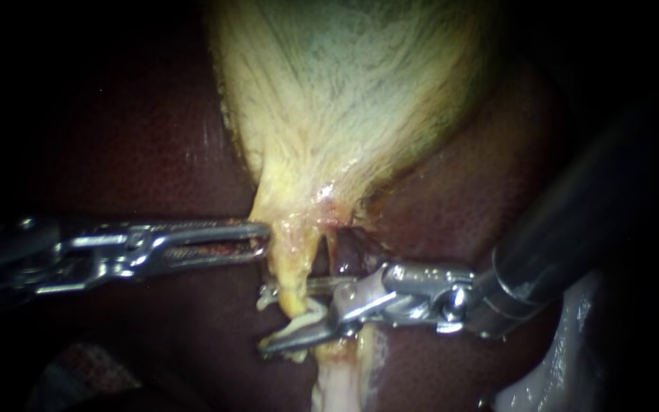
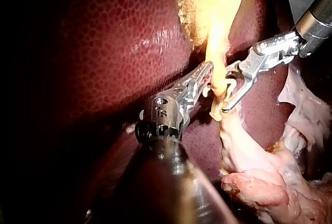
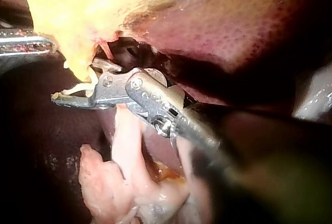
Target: Clipping third clip left tube
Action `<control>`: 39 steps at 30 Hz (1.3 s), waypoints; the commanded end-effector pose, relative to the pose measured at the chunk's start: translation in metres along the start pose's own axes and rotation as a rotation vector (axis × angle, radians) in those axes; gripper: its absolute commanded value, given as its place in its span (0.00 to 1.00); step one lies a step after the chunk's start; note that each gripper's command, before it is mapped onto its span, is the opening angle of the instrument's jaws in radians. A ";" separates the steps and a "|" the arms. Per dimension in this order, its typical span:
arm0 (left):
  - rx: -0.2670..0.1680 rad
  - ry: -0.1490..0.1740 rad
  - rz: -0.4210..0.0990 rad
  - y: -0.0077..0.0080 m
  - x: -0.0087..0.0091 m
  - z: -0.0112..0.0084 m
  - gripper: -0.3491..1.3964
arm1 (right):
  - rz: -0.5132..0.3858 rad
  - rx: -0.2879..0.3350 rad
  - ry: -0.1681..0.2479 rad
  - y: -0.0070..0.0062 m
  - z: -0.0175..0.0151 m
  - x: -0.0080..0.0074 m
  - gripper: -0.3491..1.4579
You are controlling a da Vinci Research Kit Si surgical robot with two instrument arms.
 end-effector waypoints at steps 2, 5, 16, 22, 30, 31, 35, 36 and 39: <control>0.001 0.001 0.000 0.0000 0.0000 0.0000 0.00 | -0.011 -0.013 0.018 0.0001 -0.0005 0.0011 0.48; 0.000 0.000 0.000 -0.0001 0.0000 0.0000 0.00 | -0.016 -0.018 0.028 0.0001 -0.0010 0.0019 0.47; 0.002 0.001 0.000 -0.0003 0.0001 0.0002 0.00 | -0.023 -0.048 0.012 0.0001 -0.0016 0.0016 0.20; 0.002 0.001 0.000 -0.0003 0.0001 0.0002 0.00 | -0.005 -0.088 -0.012 0.0006 -0.0023 0.0014 0.01; 0.002 0.001 0.000 -0.0003 0.0001 0.0003 0.00 | -0.001 -0.090 -0.021 0.0007 -0.0023 0.0011 0.00; 0.002 0.001 0.000 -0.0003 0.0001 0.0003 0.00 | -0.001 -0.090 -0.021 0.0007 -0.0023 0.0011 0.00; 0.001 0.001 0.000 -0.0003 0.0001 0.0003 0.00 | 0.004 -0.091 -0.021 0.0006 -0.0022 0.0009 0.00; 0.001 0.001 0.000 -0.0003 0.0001 0.0004 0.00 | 0.004 -0.091 -0.021 0.0006 -0.0022 0.0009 0.00; 0.001 0.001 0.000 -0.0003 0.0001 0.0004 0.00 | 0.009 -0.091 -0.021 0.0005 -0.0021 0.0008 0.00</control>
